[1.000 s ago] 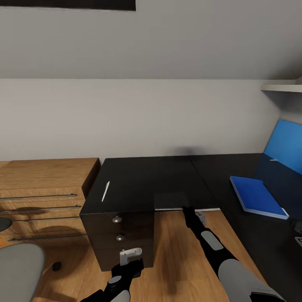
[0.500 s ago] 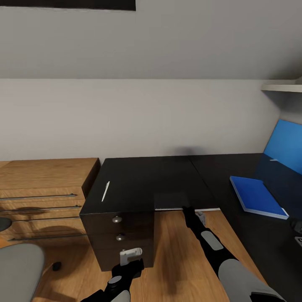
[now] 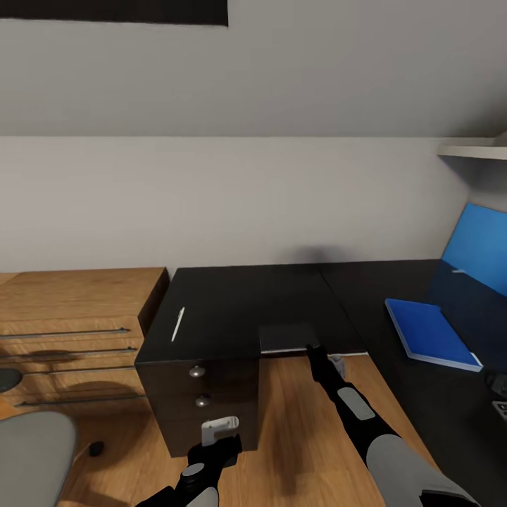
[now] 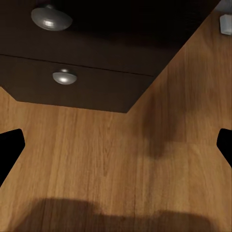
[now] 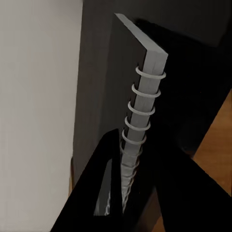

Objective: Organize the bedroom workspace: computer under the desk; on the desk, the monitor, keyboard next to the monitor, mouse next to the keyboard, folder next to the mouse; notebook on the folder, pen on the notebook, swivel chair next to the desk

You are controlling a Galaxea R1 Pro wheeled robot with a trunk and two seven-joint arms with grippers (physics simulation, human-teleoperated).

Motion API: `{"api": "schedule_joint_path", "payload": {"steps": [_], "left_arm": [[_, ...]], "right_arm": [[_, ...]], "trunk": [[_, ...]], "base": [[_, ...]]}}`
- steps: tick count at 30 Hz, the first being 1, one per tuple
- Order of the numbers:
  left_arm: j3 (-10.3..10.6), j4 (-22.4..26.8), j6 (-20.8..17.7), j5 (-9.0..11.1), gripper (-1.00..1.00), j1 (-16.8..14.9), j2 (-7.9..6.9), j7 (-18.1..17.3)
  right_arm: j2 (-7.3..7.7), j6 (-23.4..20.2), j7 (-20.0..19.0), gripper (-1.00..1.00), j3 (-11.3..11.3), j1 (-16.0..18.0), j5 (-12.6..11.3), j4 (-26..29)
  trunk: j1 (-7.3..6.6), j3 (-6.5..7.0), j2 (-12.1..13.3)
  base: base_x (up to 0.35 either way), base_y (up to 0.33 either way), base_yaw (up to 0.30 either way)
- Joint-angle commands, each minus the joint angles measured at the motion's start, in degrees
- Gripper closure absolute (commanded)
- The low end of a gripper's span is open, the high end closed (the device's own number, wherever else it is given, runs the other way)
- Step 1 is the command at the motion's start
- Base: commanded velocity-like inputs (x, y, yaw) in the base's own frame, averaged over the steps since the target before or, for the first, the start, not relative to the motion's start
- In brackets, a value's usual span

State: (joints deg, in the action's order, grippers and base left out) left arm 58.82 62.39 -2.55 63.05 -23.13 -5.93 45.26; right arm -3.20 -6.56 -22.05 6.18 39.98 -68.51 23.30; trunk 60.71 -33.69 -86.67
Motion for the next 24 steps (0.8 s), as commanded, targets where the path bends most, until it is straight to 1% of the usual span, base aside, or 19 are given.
{"api": "schedule_joint_path", "payload": {"steps": [1, 24], "left_arm": [[0.2, 0.1, -0.3, 0.1, -1.00, -0.1, -0.05, 0.4], [0.2, 0.1, -0.3, 0.0, -1.00, -0.1, 0.03, 0.4]], "right_arm": [[-0.05, -0.7, -0.2, 1.00, 0.4, 0.0, -0.7, -0.1], [0.03, -0.7, -0.6, 1.00, 0.3, 0.0, -0.6, 0.5]], "trunk": [[-0.23, 0.13, 0.4], [-5.28, 4.25, 9.6]], "base": [[0.000, 0.000, 0.000], [0.000, 0.000, 0.000]]}}
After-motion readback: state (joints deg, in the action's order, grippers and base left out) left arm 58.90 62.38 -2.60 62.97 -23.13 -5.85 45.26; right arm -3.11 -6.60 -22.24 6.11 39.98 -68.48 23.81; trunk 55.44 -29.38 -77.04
